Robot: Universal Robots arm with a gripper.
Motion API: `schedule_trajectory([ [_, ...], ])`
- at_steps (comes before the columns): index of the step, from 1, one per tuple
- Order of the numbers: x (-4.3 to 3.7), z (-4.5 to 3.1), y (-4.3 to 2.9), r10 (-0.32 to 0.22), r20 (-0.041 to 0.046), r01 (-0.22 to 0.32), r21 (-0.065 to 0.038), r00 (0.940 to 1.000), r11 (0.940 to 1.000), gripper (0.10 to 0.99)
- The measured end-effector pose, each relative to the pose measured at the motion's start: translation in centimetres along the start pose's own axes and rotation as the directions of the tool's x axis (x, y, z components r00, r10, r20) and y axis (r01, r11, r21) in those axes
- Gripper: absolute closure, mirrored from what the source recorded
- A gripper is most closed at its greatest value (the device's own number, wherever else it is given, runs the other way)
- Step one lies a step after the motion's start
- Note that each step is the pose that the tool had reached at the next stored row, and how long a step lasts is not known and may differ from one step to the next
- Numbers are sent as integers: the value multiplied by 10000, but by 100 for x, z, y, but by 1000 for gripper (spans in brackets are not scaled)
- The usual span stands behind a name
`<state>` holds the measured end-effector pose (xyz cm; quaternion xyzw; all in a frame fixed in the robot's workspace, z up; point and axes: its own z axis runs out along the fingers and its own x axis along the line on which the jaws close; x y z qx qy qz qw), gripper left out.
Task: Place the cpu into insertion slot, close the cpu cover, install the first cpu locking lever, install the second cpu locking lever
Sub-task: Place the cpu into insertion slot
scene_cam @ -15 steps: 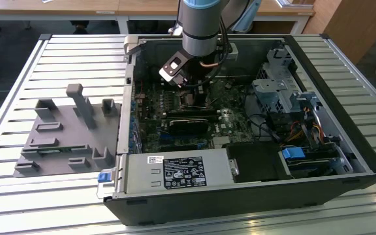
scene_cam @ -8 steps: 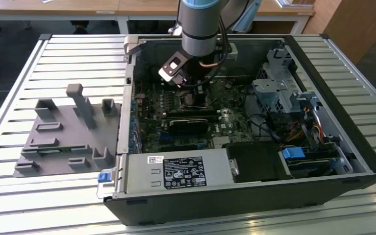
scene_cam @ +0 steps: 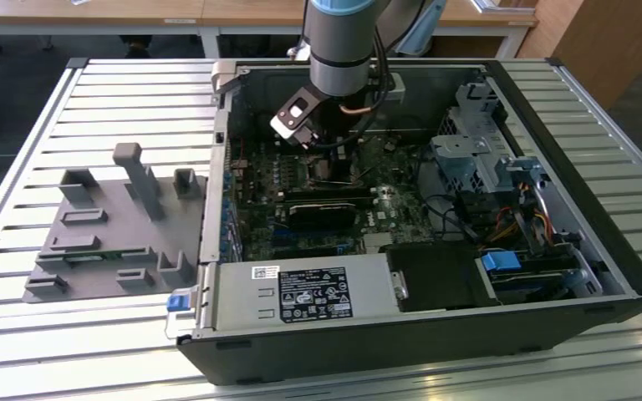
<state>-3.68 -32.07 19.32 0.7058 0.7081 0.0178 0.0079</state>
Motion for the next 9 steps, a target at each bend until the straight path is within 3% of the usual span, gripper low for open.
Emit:
schedule_trajectory([
  [9,0,1,0,0,1,0,1,10000,10000,545],
])
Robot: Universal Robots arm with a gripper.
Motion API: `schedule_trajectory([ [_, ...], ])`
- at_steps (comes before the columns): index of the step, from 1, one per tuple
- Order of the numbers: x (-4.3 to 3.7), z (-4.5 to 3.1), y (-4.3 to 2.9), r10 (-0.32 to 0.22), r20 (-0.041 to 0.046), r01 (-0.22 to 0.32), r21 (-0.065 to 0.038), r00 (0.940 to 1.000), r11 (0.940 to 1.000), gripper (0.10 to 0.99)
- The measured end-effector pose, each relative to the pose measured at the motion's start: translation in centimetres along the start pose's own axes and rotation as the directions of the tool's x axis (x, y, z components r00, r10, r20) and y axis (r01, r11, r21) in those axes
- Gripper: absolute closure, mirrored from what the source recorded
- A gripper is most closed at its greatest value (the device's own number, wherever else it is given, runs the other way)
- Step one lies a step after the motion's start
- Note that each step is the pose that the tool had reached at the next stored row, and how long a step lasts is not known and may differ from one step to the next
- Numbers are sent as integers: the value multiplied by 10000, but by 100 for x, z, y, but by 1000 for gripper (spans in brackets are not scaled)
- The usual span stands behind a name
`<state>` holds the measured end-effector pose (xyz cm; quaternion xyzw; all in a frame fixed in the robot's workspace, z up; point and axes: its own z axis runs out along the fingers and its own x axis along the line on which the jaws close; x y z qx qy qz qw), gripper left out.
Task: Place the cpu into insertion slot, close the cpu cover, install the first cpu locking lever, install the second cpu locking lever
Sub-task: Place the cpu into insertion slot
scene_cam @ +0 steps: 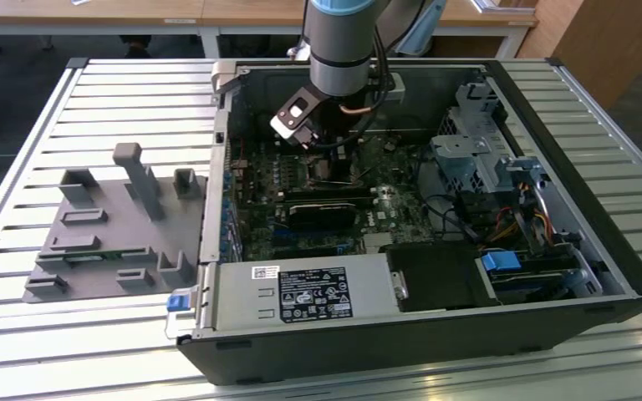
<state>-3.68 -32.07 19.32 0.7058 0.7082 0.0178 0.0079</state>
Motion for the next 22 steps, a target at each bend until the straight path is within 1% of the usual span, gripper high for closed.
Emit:
schedule_trajectory([
  [3,0,0,0,0,0,0,0,10000,10000,533],
  [4,0,0,0,0,0,0,0,10000,10000,471],
  [11,0,-5,0,2,-36,-2,0,10000,10000,471],
  [13,0,-33,1,2,-40,-2,0,10000,10000,471],
  [16,2,-109,4,2,-41,-2,3,10000,10000,471],
  [18,2,-152,5,2,-40,-2,9,10000,10000,486],
  [20,2,-171,6,2,-40,-2,11,10000,10000,612],
  [21,3,-172,7,2,-41,-2,12,10000,10000,612],
  [22,3,-173,7,2,-40,-2,13,10000,10000,671],
])
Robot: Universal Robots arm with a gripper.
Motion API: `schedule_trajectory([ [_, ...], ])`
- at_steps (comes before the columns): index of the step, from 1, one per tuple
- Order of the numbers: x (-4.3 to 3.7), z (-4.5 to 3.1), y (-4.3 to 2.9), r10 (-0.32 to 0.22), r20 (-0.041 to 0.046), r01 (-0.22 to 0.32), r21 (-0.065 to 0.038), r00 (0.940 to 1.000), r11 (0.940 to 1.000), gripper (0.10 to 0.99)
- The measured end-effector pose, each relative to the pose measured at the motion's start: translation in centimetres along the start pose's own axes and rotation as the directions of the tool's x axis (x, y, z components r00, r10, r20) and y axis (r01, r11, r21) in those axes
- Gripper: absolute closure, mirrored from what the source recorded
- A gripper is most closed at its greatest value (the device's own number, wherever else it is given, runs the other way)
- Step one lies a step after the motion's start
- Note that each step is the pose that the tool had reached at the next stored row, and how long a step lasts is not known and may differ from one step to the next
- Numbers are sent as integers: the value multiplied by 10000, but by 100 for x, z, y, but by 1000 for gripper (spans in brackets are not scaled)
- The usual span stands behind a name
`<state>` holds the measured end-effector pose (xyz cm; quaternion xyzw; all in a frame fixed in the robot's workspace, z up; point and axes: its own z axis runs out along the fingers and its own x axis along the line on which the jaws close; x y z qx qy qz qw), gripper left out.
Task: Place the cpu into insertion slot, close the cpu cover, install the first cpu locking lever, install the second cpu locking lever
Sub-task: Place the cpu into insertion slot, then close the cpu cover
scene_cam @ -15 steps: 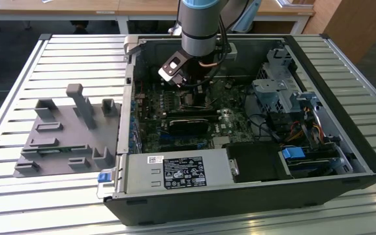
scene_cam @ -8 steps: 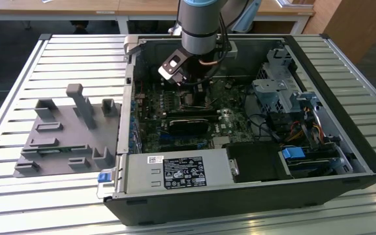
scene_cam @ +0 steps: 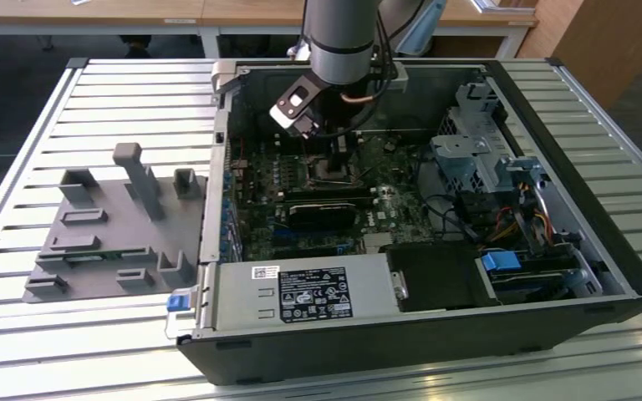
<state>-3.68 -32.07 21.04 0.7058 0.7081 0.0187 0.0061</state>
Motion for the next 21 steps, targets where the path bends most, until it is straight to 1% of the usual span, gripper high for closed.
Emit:
schedule_trajectory([
  [1,0,-1,0,0,4,0,0,10000,10000,729],
  [2,-1,-5,0,0,7,0,2,10000,10000,729],
  [5,-1,-12,0,0,7,0,2,10000,10000,906],
  [6,-1,-15,0,0,8,0,2,10000,10000,906],
  [7,-1,-18,0,0,7,0,2,10000,10000,961],
  [8,-1,-22,0,0,8,0,2,10000,10000,961],
  [9,0,-24,1,0,7,0,1,10000,10000,980],
  [21,0,-62,2,0,9,0,2,10000,10000,980],
])
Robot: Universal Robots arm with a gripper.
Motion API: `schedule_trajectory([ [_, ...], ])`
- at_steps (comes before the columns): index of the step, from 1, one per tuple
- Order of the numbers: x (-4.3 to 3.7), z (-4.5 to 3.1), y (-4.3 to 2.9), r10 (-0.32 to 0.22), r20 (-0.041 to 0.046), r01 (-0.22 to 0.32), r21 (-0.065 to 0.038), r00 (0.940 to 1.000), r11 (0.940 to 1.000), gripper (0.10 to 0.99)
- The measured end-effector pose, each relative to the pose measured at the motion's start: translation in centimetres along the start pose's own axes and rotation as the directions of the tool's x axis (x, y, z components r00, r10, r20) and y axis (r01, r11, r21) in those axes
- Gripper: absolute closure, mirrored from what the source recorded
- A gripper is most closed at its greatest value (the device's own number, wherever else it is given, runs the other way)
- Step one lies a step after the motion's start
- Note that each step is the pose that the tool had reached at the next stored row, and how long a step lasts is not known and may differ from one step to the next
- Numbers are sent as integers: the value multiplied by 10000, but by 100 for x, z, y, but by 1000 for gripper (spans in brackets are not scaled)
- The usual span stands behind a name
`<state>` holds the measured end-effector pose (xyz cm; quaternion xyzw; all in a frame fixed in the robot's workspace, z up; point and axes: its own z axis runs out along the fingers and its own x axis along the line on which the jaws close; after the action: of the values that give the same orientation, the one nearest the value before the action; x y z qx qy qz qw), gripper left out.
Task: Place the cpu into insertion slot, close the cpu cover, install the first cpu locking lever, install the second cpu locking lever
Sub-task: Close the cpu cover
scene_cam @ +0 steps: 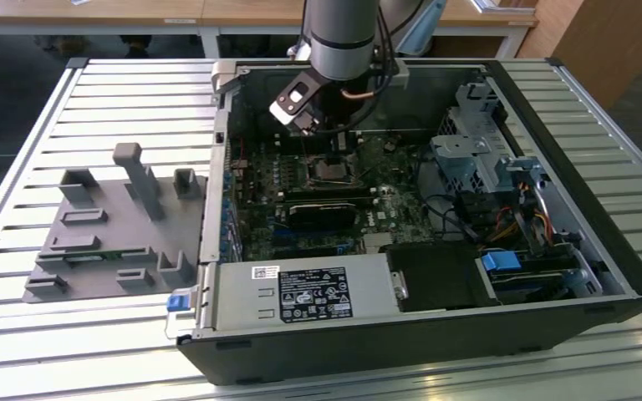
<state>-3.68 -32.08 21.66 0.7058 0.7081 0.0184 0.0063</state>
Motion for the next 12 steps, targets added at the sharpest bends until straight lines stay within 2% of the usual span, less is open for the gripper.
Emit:
schedule_trajectory([
  [12,1,-59,2,0,8,0,-1,10000,10000,980],
])
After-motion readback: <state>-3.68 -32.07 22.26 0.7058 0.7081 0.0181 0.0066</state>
